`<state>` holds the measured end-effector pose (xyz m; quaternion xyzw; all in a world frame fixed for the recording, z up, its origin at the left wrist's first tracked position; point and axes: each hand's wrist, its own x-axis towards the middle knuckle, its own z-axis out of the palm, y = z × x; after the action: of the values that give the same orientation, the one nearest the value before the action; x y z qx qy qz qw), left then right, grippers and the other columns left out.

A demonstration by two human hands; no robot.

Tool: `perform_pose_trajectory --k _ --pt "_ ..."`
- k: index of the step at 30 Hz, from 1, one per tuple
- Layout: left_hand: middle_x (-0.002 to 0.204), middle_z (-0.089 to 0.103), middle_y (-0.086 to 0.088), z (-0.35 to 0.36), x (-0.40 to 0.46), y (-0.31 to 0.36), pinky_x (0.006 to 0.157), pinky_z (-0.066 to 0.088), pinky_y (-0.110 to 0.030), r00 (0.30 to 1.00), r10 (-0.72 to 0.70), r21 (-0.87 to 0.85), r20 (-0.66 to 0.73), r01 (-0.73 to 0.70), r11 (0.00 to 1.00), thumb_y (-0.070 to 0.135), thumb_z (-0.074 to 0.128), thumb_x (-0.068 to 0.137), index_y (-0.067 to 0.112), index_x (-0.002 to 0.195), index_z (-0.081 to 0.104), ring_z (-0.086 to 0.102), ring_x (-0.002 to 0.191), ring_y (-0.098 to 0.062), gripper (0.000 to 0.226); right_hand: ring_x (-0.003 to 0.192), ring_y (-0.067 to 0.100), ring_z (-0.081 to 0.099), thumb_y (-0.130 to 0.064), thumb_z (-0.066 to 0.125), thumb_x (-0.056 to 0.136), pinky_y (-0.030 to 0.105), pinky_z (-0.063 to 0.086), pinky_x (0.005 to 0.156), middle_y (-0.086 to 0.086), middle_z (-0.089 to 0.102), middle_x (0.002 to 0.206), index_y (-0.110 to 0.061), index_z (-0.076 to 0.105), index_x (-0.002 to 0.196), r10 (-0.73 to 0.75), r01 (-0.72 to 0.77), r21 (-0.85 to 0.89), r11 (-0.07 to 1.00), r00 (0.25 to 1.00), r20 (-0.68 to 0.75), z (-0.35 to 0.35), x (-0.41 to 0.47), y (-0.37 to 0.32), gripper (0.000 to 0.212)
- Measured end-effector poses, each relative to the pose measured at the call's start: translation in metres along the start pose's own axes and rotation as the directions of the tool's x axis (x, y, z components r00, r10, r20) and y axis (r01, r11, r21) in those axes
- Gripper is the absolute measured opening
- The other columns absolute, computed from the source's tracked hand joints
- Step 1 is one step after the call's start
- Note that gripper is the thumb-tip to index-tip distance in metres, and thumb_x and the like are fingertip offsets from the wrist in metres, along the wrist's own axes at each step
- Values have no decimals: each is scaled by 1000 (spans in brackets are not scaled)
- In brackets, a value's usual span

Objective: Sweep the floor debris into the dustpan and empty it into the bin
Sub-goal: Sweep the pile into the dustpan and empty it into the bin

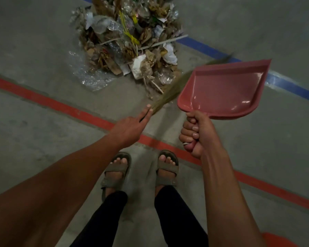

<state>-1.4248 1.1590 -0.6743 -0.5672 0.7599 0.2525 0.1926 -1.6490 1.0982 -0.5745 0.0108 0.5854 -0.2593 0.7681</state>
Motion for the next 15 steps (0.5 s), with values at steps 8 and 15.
perform_pose_trajectory --k 8,15 --pt "171 -19 -4 8 -22 -49 66 54 -47 985 -172 27 -27 173 985 4 44 94 15 163 -6 66 86 -43 86 30 4 18 -17 48 95 17 19 31 -10 23 43 -23 37 64 16 -16 6 1000 1000 17 2 2 17 33" --pt "168 -28 5 28 -51 -46 53 53 -42 998 -38 65 -40 41 997 -3 44 87 19 164 -10 58 73 -33 96 31 5 18 -17 49 94 18 20 31 -10 23 43 -23 38 63 13 -13 13 1000 1000 -15 5 4 28 33"
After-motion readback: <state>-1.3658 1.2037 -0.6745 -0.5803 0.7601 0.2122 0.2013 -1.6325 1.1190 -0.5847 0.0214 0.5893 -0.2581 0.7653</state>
